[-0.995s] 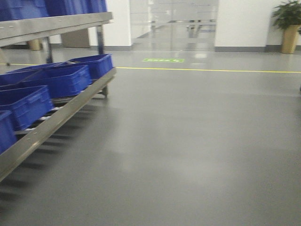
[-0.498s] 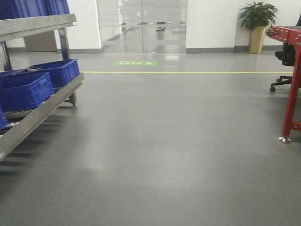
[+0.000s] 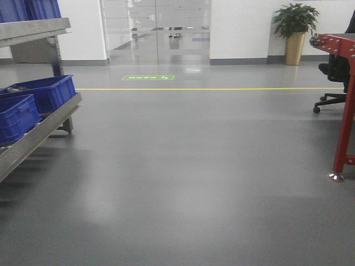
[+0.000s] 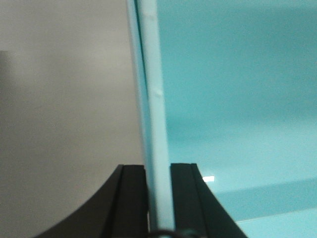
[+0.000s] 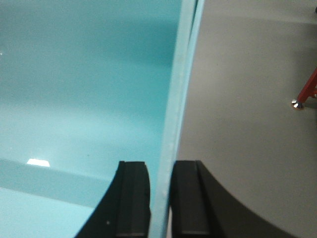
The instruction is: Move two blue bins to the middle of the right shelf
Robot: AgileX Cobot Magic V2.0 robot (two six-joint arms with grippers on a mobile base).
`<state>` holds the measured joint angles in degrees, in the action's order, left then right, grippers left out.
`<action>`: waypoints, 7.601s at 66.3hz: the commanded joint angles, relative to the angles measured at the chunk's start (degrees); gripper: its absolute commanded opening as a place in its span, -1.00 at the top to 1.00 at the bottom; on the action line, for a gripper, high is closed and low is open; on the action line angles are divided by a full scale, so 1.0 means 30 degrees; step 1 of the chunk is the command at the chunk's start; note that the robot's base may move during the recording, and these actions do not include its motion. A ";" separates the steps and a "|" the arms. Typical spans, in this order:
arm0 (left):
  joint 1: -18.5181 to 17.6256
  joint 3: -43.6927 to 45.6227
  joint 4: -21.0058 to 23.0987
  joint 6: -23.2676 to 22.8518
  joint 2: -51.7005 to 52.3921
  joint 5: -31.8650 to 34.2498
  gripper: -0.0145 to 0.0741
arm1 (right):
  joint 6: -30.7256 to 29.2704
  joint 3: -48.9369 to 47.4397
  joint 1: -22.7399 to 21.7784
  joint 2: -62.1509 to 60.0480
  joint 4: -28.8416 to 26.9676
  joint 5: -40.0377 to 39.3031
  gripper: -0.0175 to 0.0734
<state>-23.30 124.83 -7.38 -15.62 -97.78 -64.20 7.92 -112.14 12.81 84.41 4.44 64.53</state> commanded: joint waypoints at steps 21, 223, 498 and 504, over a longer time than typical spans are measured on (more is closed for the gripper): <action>-0.0207 0.0366 0.0525 0.0125 0.0200 0.2733 0.92 | -0.0364 -0.0291 0.0138 -0.0317 -0.1611 -0.1646 0.98; -0.0136 0.0366 0.0528 0.0125 0.0200 0.2733 0.92 | -0.0364 -0.0291 0.0138 -0.0317 -0.1611 -0.1646 0.98; -0.0344 -0.0561 -0.2819 -0.2015 -0.0844 -0.1027 -0.23 | 0.1651 -0.0152 0.0138 0.2812 0.0901 -0.2555 0.17; -0.0344 -0.0561 -0.2819 -0.2015 -0.0557 -0.1292 -0.07 | 0.1651 -0.0152 0.0138 0.2235 0.0901 -0.2519 0.26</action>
<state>-24.03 122.75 -15.49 -21.65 -101.06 -67.64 13.07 -112.14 13.27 93.49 6.57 57.74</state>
